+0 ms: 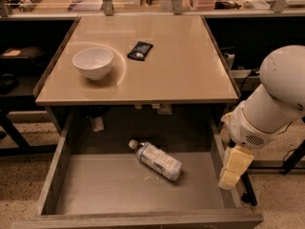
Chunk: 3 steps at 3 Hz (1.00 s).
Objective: Pick blue plastic bottle from top drawer and place on counter
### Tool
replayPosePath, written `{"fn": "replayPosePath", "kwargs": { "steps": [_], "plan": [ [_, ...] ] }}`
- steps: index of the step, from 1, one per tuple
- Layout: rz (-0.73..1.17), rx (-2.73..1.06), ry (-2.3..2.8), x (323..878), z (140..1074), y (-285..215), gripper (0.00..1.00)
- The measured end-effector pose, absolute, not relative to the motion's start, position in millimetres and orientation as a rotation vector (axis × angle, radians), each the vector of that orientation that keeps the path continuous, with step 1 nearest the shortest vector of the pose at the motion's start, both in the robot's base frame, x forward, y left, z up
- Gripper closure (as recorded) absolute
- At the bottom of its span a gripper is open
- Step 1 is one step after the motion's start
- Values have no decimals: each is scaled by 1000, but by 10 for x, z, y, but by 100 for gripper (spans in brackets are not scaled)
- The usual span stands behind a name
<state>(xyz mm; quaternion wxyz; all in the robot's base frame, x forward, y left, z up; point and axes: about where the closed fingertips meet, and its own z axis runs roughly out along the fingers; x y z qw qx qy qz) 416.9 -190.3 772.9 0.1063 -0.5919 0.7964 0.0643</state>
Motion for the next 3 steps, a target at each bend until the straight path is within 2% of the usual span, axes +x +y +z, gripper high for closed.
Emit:
{"fn": "replayPosePath", "kwargs": {
  "steps": [2, 3],
  "plan": [
    [221, -1722, 2346, 4165, 7684, -1882, 0],
    [381, -1606, 2332, 4244, 7428, -1662, 0]
  ]
}}
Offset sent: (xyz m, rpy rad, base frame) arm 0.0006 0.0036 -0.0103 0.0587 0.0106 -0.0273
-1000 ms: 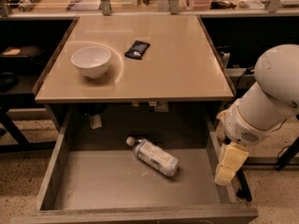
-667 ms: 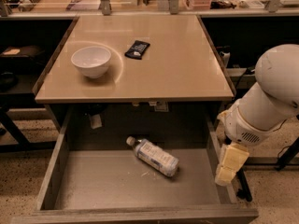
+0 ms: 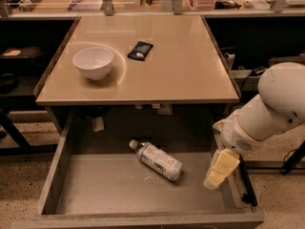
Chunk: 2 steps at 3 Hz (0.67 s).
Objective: Pick blue plastic bottle from top drawer and place on counter
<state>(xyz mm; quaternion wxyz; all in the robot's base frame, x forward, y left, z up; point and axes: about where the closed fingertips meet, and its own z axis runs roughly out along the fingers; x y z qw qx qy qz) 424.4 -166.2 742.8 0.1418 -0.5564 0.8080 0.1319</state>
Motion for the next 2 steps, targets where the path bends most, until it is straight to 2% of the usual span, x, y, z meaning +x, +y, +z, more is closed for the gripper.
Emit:
{"fn": "replayPosePath", "kwargs": {
  "steps": [2],
  "plan": [
    [662, -1374, 2201, 4542, 7101, -993, 0]
  ]
}}
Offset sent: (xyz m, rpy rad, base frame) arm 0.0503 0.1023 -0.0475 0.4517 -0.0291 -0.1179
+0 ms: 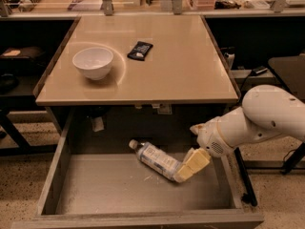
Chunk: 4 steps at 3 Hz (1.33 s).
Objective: Pick blue plastic bottle from top drawer and place on counter
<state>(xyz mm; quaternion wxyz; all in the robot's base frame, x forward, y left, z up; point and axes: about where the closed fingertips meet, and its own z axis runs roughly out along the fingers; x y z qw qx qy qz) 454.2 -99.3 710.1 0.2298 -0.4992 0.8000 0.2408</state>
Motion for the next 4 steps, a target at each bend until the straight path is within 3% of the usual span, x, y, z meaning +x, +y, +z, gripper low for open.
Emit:
{"fn": "replayPosePath", "kwargs": {
  "steps": [4],
  "plan": [
    [725, -1435, 2149, 4379, 6538, -281, 0]
  ]
}}
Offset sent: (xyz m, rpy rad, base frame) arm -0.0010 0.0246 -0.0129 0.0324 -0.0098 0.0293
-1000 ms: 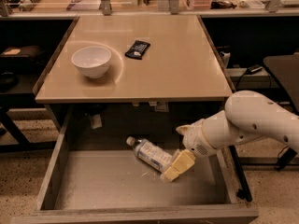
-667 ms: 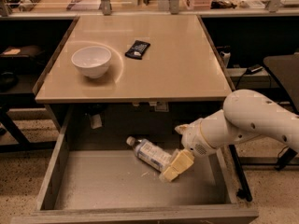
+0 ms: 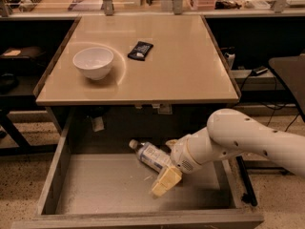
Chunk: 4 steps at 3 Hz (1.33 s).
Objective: Pick blue plastic bottle from top drawer and place on counter
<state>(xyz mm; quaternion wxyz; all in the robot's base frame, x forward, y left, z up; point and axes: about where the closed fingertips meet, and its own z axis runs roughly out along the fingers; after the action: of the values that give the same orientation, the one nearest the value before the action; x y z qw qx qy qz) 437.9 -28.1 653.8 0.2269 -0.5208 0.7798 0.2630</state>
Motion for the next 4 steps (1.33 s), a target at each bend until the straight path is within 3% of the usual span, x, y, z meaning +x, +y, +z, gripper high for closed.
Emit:
{"fn": "replayPosePath", "kwargs": {
  "steps": [4],
  "plan": [
    [514, -1325, 2174, 4634, 6155, -211, 0]
  ]
}}
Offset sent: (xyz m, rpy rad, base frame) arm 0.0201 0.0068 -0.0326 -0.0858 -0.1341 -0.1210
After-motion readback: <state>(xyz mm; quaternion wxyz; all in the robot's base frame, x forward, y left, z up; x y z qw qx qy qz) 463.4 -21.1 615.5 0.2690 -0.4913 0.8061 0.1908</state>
